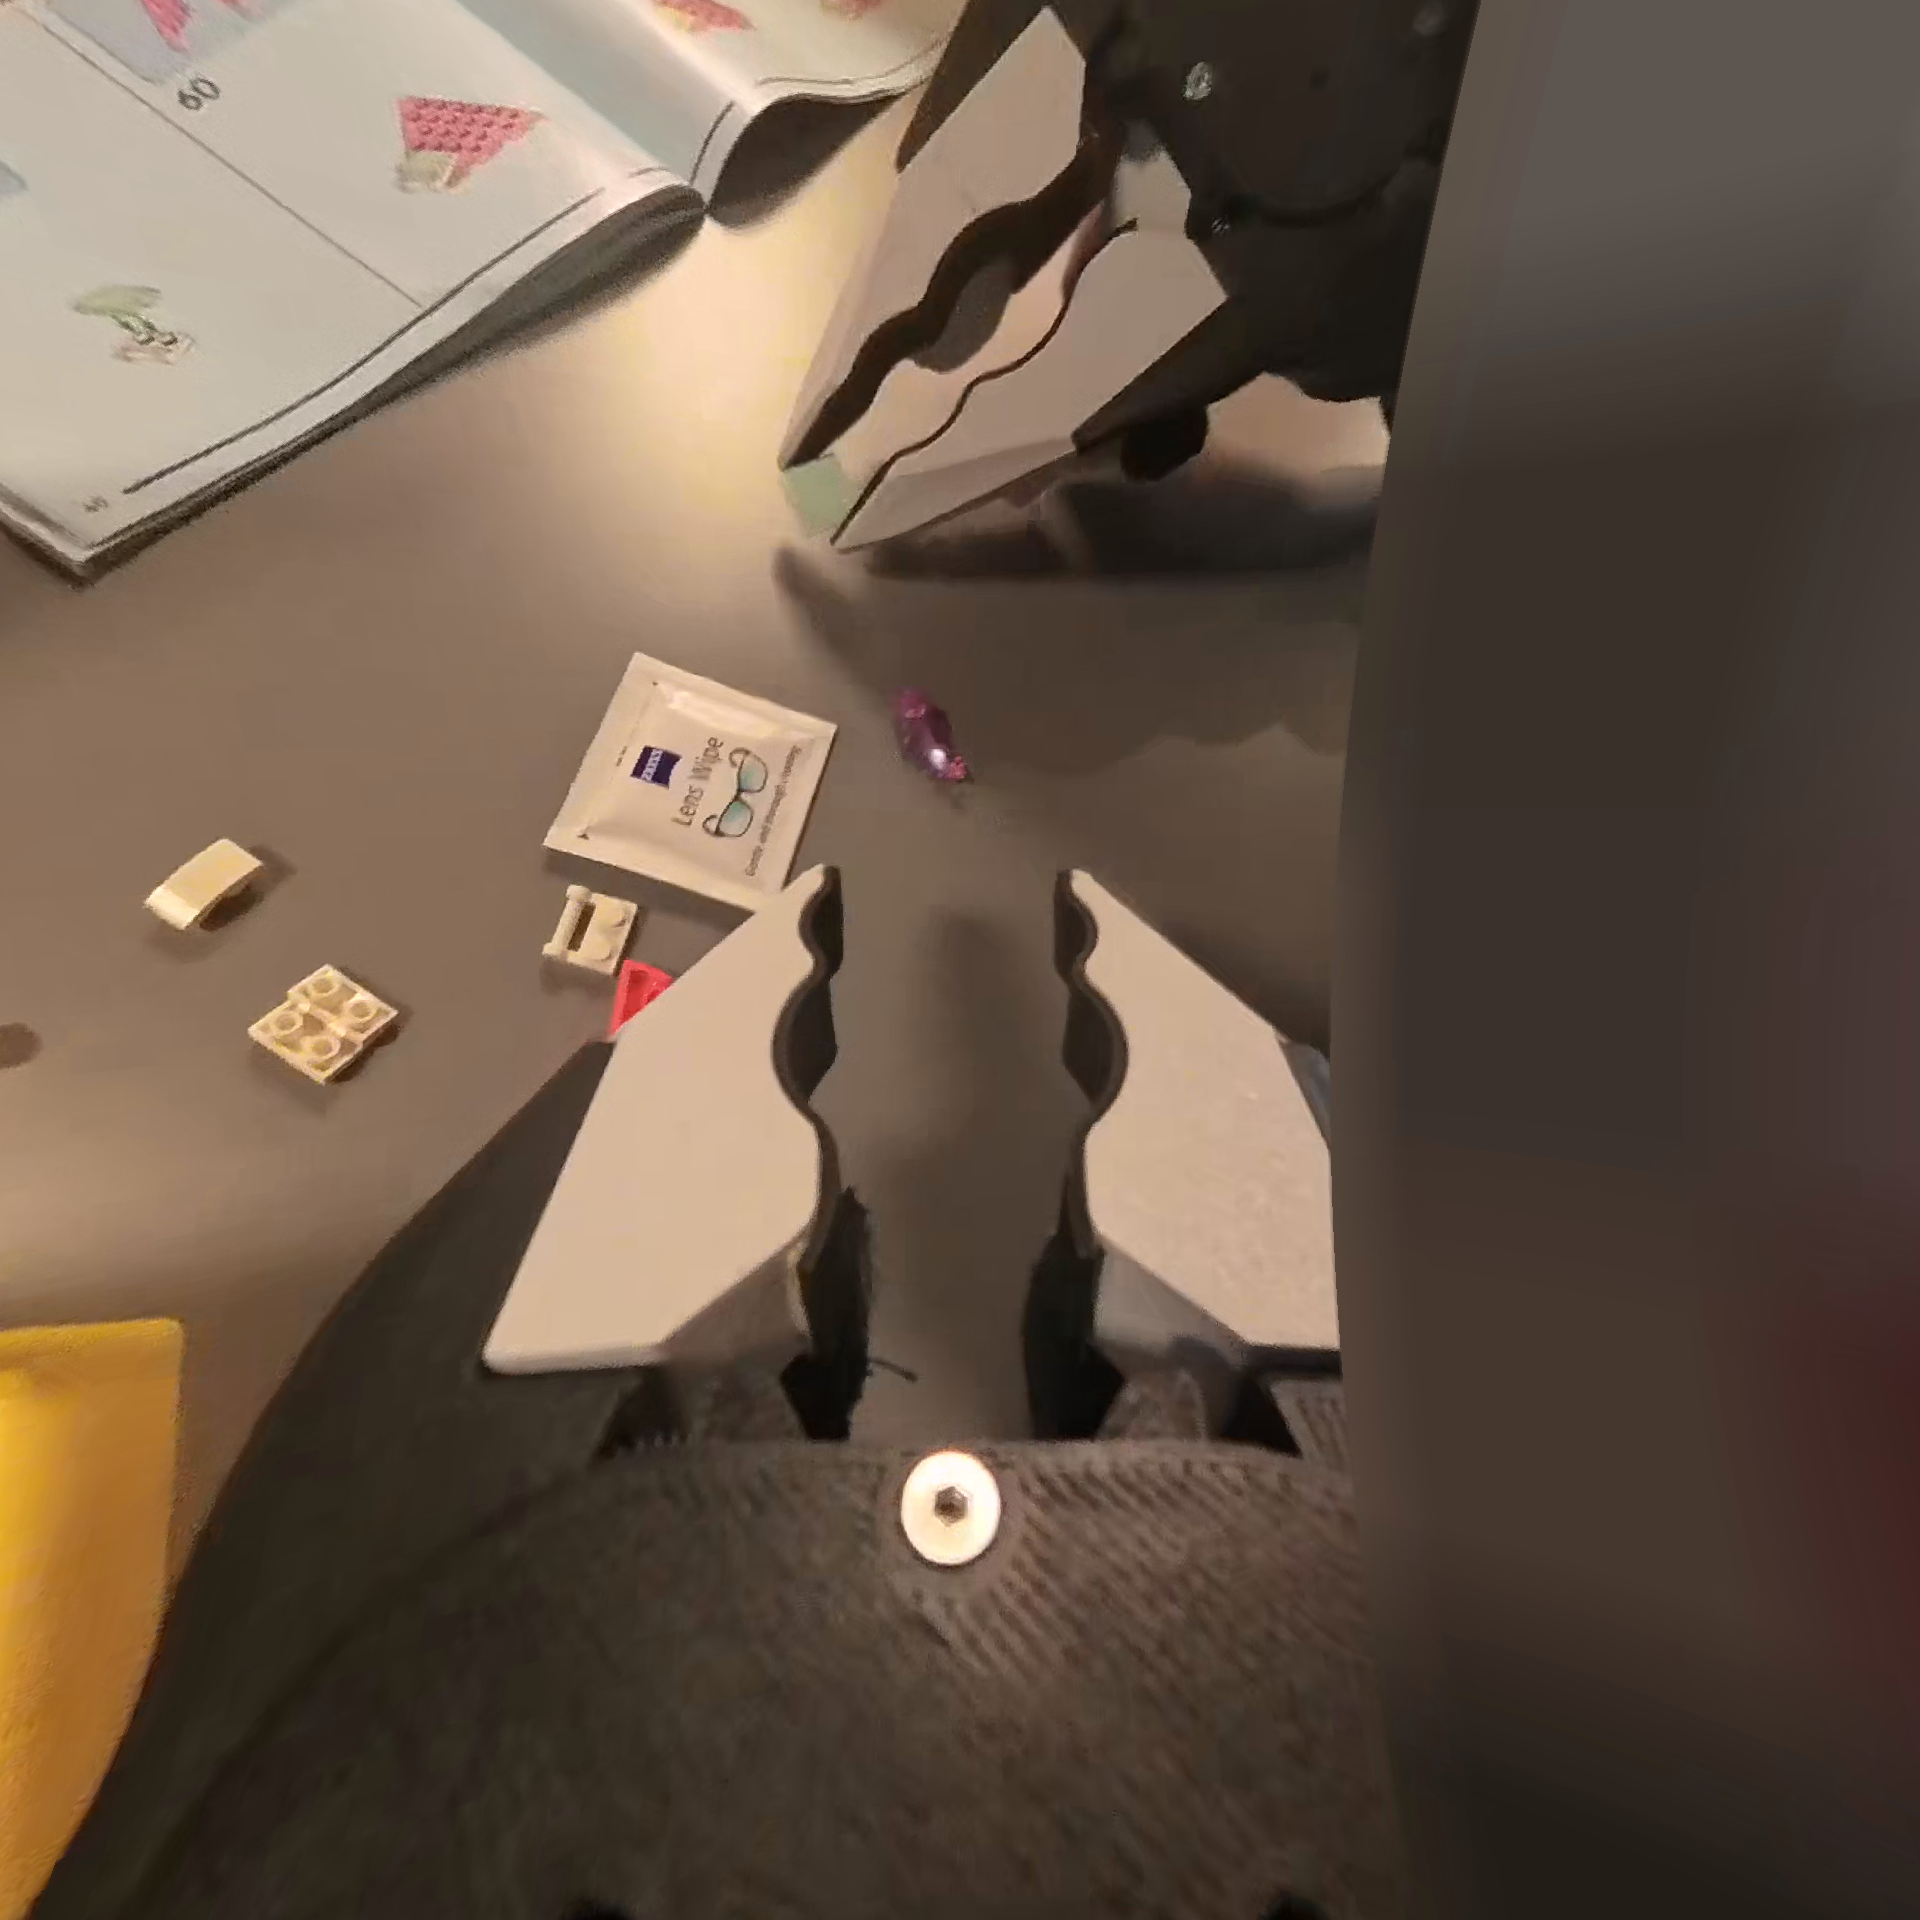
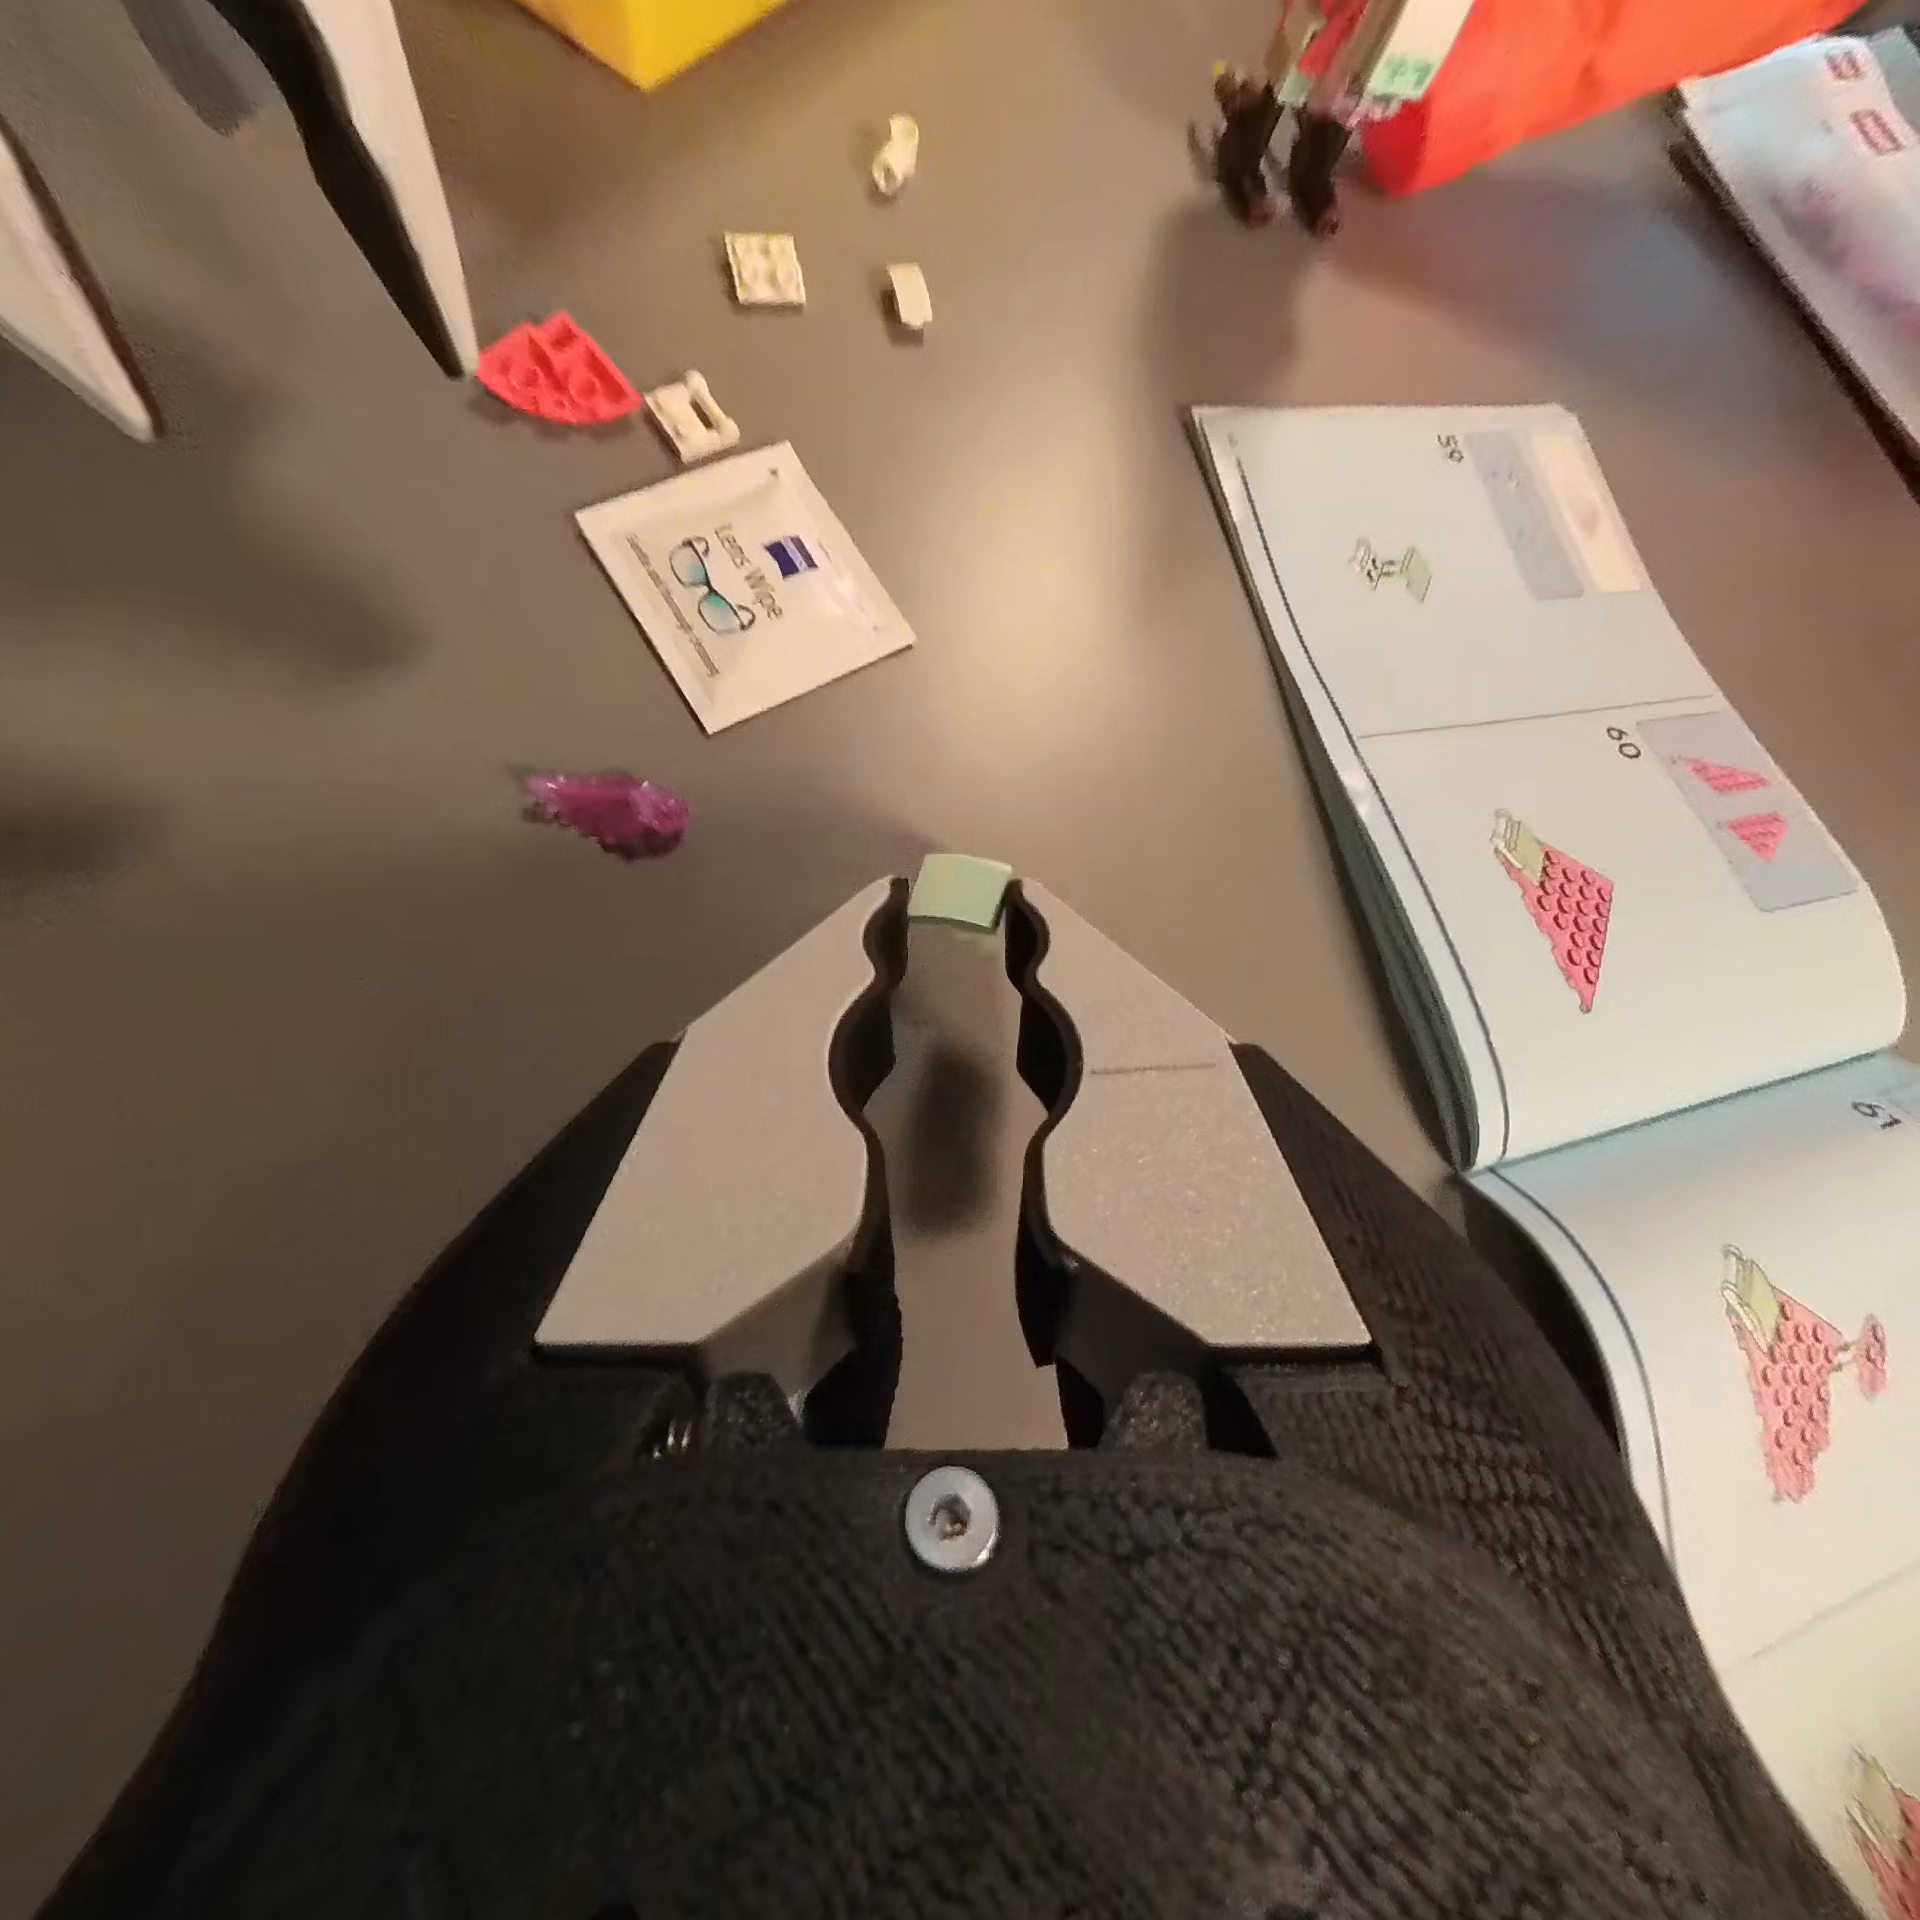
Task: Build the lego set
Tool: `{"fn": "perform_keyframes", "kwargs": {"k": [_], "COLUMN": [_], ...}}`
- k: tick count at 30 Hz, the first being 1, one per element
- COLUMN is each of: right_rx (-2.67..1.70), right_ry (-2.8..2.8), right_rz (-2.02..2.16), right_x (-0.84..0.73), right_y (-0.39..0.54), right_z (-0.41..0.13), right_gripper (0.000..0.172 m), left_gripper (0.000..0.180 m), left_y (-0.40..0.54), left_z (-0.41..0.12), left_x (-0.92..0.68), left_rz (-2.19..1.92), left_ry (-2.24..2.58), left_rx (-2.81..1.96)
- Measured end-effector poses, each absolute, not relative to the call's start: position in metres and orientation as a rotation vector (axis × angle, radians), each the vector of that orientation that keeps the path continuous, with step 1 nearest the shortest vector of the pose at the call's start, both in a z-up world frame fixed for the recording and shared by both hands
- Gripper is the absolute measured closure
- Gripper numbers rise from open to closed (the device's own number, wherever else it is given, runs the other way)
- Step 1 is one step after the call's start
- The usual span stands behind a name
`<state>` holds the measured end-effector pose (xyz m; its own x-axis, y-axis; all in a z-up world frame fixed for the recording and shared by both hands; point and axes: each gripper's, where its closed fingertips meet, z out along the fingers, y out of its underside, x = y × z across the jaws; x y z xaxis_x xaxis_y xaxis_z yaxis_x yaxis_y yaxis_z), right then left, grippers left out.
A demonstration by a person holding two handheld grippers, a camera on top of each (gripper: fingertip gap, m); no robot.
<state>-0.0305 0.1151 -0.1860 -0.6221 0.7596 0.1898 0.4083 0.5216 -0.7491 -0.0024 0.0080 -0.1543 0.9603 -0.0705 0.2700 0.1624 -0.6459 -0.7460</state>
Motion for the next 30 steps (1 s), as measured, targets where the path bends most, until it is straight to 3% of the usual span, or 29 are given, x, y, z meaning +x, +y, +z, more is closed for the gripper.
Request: {"fn": "perform_keyframes", "kwargs": {"k": [8,17,30], "right_rx": [-1.102,-1.142,-1.019], "right_ry": [-2.235,-2.248,-2.422], "right_rz": [0.923,1.028,1.228], "right_x": [-0.032,-0.029,0.005], "right_y": [0.118,0.119,0.105], "right_z": [-0.192,-0.193,-0.185], "right_gripper": [0.154,0.143,0.143], "left_gripper": [0.141,0.141,0.141], "left_y": [0.01,0.026,0.014], "left_z": [-0.164,-0.177,-0.176], "left_x": [0.006,0.011,0.004], "left_rz": [-0.473,-0.374,-0.235], "left_ry": [-0.134,-0.074,-0.095], "left_rx": [-2.236,-2.292,-2.336]}}
